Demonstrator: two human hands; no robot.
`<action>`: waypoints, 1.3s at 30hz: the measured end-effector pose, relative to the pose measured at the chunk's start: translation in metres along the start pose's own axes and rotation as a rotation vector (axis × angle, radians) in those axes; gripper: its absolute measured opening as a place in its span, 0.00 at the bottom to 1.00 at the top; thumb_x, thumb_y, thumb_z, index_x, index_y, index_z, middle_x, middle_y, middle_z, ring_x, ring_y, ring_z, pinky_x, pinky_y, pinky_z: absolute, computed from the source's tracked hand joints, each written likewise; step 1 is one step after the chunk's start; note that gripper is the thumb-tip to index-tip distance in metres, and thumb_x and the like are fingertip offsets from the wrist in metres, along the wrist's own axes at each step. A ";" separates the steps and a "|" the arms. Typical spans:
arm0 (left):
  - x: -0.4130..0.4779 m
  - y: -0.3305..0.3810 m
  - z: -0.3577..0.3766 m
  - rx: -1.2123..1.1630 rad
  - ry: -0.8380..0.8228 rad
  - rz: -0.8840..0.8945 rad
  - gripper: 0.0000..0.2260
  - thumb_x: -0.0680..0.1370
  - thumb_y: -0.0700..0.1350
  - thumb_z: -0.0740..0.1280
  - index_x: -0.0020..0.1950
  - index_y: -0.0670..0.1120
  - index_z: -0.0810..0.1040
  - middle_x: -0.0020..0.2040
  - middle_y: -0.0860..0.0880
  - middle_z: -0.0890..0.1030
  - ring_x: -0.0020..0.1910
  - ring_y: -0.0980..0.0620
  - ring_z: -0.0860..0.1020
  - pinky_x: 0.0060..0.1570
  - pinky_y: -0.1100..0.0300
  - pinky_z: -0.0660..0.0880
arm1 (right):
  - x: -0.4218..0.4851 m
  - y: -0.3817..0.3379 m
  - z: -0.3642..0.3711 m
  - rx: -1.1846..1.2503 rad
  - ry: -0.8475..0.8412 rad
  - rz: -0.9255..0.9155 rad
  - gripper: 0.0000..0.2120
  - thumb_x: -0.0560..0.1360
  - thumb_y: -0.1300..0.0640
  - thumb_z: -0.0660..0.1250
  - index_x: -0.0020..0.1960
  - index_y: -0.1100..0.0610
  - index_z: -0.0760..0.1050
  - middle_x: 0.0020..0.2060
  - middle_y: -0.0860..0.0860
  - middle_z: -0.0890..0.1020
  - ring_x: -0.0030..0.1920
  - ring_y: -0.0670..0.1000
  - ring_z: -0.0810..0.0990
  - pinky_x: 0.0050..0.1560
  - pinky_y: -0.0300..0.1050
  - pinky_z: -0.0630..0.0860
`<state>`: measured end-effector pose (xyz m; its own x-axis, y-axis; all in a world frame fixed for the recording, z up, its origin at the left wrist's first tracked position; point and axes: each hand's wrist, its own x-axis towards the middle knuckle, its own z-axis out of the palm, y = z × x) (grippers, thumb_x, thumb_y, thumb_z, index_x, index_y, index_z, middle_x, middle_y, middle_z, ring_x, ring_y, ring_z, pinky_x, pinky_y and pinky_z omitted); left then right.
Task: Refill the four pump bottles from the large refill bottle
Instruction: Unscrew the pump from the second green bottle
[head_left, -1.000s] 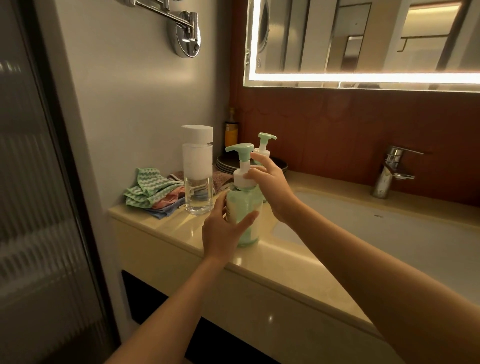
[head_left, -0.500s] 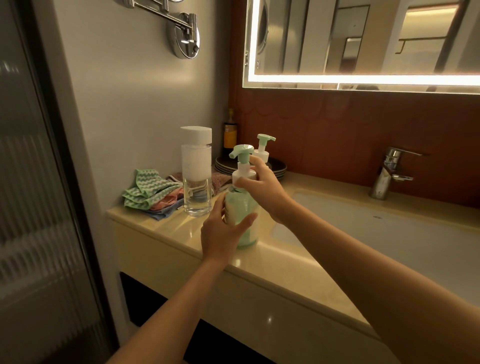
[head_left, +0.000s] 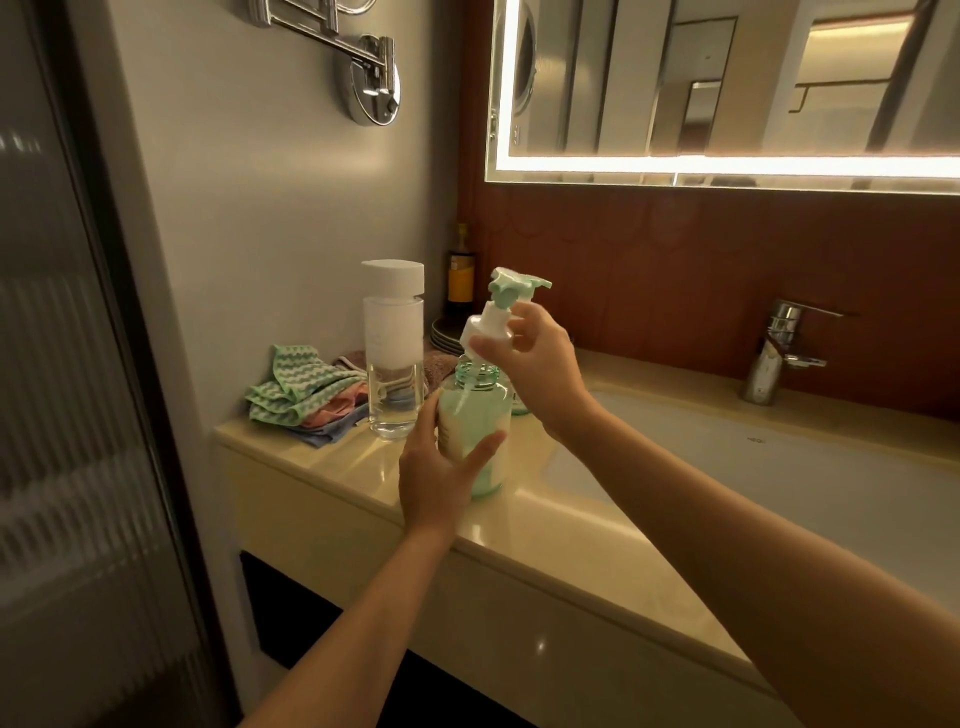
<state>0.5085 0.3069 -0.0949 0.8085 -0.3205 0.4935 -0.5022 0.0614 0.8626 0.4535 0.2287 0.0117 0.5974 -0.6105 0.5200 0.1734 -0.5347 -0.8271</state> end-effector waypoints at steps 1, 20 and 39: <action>0.001 -0.001 0.000 -0.005 0.022 -0.001 0.39 0.63 0.64 0.70 0.70 0.51 0.66 0.63 0.50 0.75 0.61 0.52 0.73 0.59 0.49 0.73 | 0.002 -0.004 -0.001 0.017 0.030 -0.023 0.21 0.70 0.56 0.72 0.61 0.57 0.71 0.52 0.55 0.80 0.51 0.52 0.79 0.51 0.45 0.77; 0.010 -0.007 0.005 0.061 0.285 -0.061 0.43 0.66 0.56 0.73 0.74 0.48 0.57 0.70 0.42 0.62 0.68 0.46 0.60 0.60 0.54 0.64 | 0.016 0.048 -0.029 -0.446 -0.131 0.362 0.19 0.68 0.46 0.72 0.46 0.62 0.78 0.42 0.55 0.82 0.39 0.51 0.80 0.43 0.48 0.79; 0.014 -0.009 0.005 0.110 0.288 -0.059 0.33 0.70 0.45 0.74 0.70 0.44 0.62 0.64 0.44 0.67 0.57 0.47 0.72 0.49 0.59 0.70 | 0.028 0.093 0.006 -0.527 0.040 0.310 0.22 0.76 0.45 0.62 0.61 0.61 0.70 0.58 0.55 0.77 0.57 0.56 0.76 0.52 0.49 0.76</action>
<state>0.5228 0.2976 -0.0966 0.8831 -0.0390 0.4675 -0.4691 -0.0574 0.8813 0.4914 0.1650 -0.0522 0.5261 -0.8002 0.2880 -0.4207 -0.5392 -0.7296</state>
